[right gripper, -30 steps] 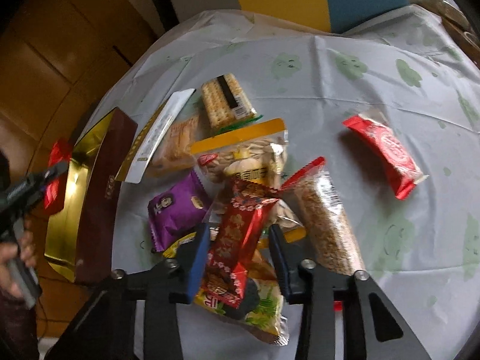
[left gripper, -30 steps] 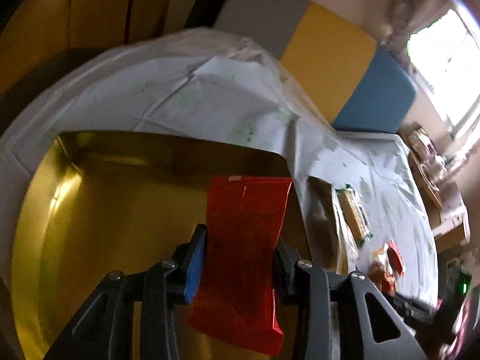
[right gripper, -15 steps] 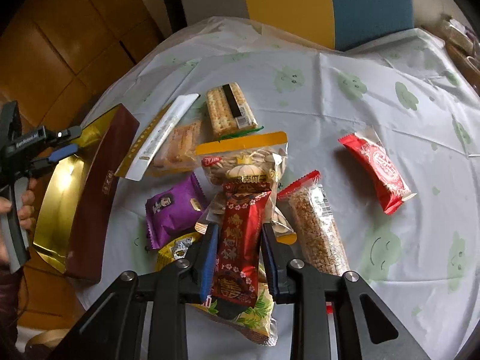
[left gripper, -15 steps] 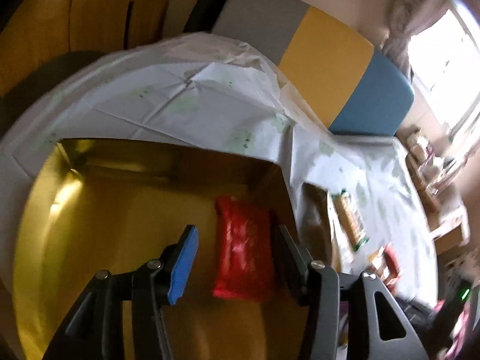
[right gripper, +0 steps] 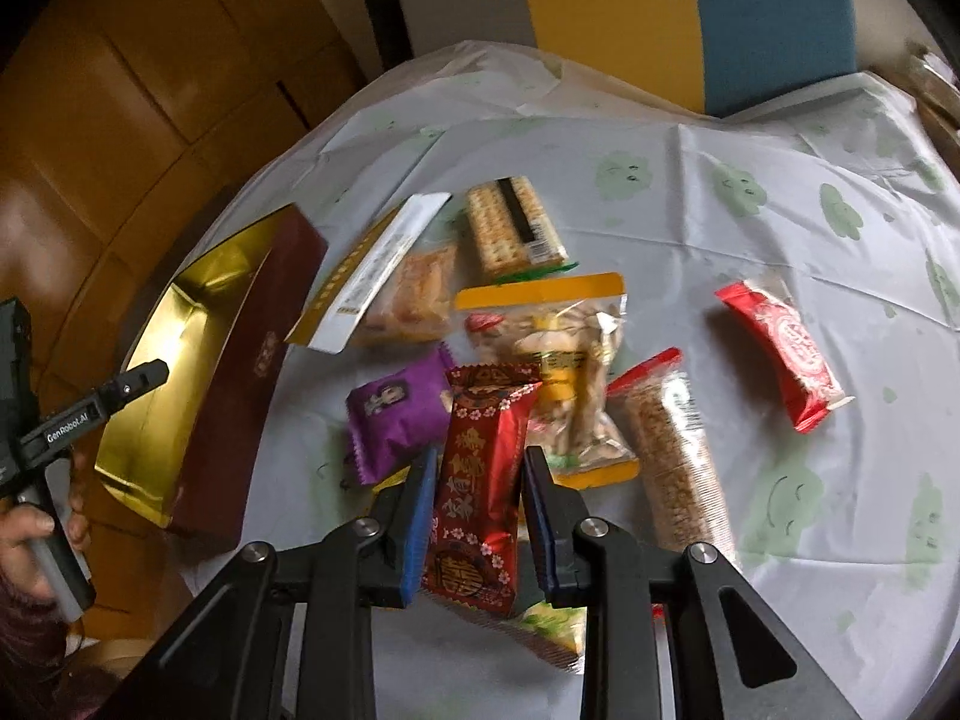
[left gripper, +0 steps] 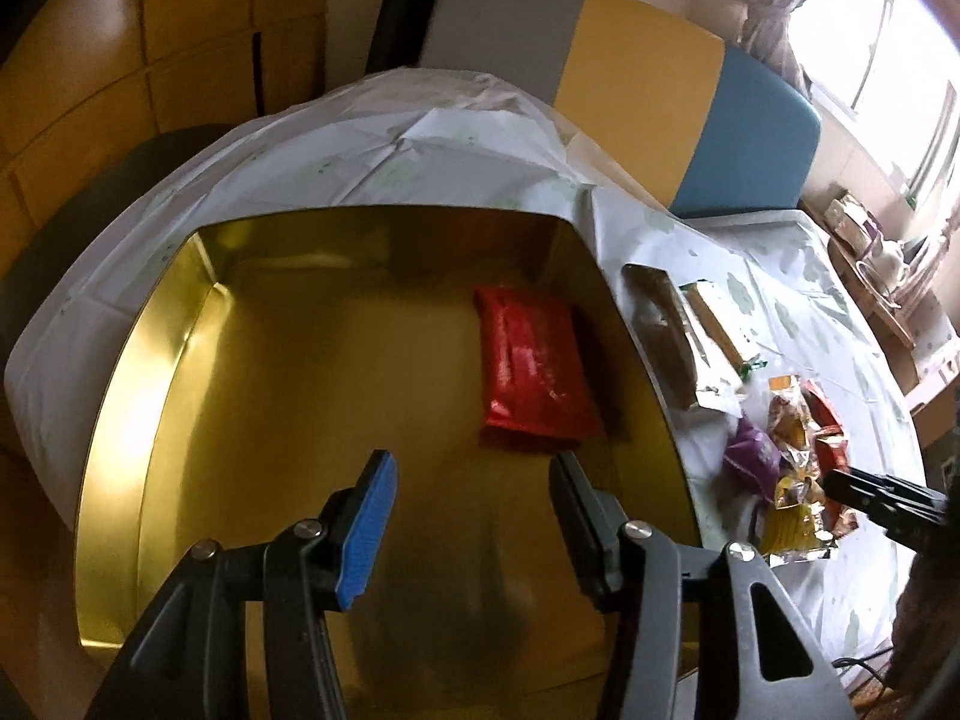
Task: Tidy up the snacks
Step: 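Carry the red-and-gold candy bar into the gold tray and release it with the right gripper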
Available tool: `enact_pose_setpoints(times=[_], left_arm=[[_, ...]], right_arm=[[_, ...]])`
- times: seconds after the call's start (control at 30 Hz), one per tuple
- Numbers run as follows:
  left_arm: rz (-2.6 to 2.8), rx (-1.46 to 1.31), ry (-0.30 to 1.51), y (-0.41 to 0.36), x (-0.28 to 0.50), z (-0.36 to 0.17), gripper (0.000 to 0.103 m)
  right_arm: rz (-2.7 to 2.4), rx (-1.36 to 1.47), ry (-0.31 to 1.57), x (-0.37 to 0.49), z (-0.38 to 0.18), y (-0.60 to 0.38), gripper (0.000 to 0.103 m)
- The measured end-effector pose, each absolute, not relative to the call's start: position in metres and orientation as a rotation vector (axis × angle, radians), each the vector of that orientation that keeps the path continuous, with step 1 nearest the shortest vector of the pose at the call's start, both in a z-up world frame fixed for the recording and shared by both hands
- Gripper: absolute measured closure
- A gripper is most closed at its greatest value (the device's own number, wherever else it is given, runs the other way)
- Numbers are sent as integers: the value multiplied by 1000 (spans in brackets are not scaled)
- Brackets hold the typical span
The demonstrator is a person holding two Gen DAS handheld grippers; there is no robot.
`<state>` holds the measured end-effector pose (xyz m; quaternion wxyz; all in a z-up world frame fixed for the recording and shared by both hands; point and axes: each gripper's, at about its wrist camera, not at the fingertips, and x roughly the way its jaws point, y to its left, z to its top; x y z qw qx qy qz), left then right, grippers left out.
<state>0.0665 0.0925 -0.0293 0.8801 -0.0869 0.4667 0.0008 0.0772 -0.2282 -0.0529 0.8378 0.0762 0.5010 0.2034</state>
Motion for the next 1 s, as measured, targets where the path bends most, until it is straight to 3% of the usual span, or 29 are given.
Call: enact_pose_setpoints(times=[0.43, 0.63, 1.0], left_arm=[[85, -225, 926, 124, 50, -19, 49], [86, -233, 917, 130, 46, -19, 49], [61, -215, 931, 122, 45, -25, 49]], right_arm=[[731, 104, 975, 42, 1, -100, 74], [739, 35, 997, 44, -6, -49, 73], [675, 47, 1000, 43, -17, -60, 70]])
